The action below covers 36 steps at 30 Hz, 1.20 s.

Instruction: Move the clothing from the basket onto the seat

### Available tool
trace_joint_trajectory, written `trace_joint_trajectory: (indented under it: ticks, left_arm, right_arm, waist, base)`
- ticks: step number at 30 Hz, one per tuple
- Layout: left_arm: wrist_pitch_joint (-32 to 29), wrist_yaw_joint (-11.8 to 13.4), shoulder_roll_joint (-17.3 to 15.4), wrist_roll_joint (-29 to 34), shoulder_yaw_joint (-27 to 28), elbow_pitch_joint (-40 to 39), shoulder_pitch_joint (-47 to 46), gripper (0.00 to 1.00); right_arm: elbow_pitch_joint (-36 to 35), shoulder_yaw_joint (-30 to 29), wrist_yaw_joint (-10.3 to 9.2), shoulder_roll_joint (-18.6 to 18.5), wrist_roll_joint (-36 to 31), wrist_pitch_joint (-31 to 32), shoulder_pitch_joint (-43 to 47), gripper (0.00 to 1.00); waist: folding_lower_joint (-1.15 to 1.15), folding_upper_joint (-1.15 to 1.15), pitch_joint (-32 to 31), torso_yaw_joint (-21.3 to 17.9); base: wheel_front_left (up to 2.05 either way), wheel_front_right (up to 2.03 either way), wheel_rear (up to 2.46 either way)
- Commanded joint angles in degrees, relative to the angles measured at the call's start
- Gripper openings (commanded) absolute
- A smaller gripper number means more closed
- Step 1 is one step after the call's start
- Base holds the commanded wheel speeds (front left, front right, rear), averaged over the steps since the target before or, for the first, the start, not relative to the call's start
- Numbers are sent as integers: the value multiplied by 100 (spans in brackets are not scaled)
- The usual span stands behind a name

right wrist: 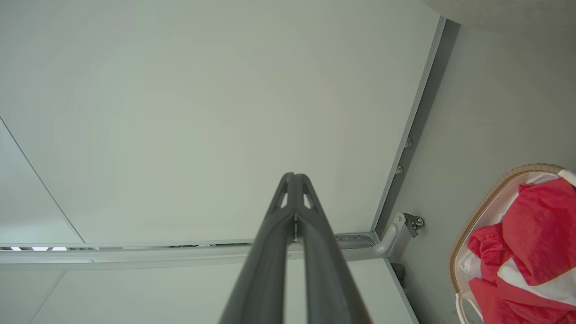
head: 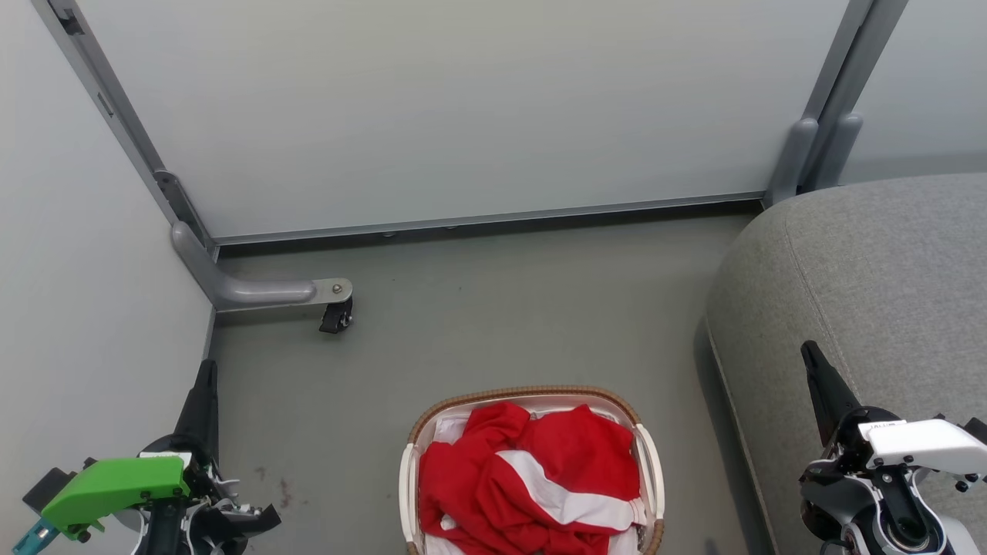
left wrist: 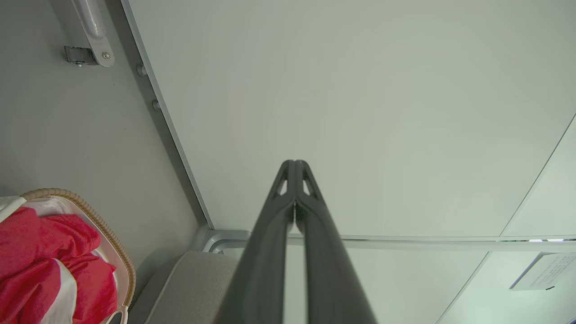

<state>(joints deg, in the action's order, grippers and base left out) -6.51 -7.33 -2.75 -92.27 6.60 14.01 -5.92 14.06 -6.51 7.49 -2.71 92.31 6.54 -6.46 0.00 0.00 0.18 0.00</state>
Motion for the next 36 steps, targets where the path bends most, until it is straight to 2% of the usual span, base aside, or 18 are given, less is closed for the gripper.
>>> trace_joint_trajectory:
  ticks: [1,5,6,11,23,29,36]
  left_arm:
    - [-21,-33,-25,-29,1,-9,-60,0]
    - [-21,-33,-25,-29,1,-9,-60,0]
    - [1,1,0,1,-2,2,0,100]
    - [33,8,40,13,-62,217,158,100]
    - [372,4,30,270,-437,125,189,100]
    - [524,2,25,687,-547,21,186,100]
    - [691,0,19,1387,-573,-75,112,100]
  right_arm:
    - [-16,-8,0,-35,21,15,55,0]
    - [-16,-8,0,-35,21,15,55,0]
    - [2,1,0,0,-1,-3,1,100]
    - [211,32,-1,68,-9,-30,107,100]
    - [298,8,-1,51,-345,-370,152,100]
    - [297,-83,-1,43,-841,-524,132,100]
    - [121,-131,-1,34,-1768,-692,124,100]
  waist:
    - [0,0,0,0]
    - [0,0,0,0]
    - [0,0,0,0]
    - [0,0,1,-1]
    - [0,0,3,-2]
    - [0,0,7,0]
    - [0,0,13,4]
  base:
    - [0,0,0]
    - [0,0,0]
    - [0,0,0]
    - [0,0,0]
    - [0,0,0]
    - [0,0,0]
    - [0,0,0]
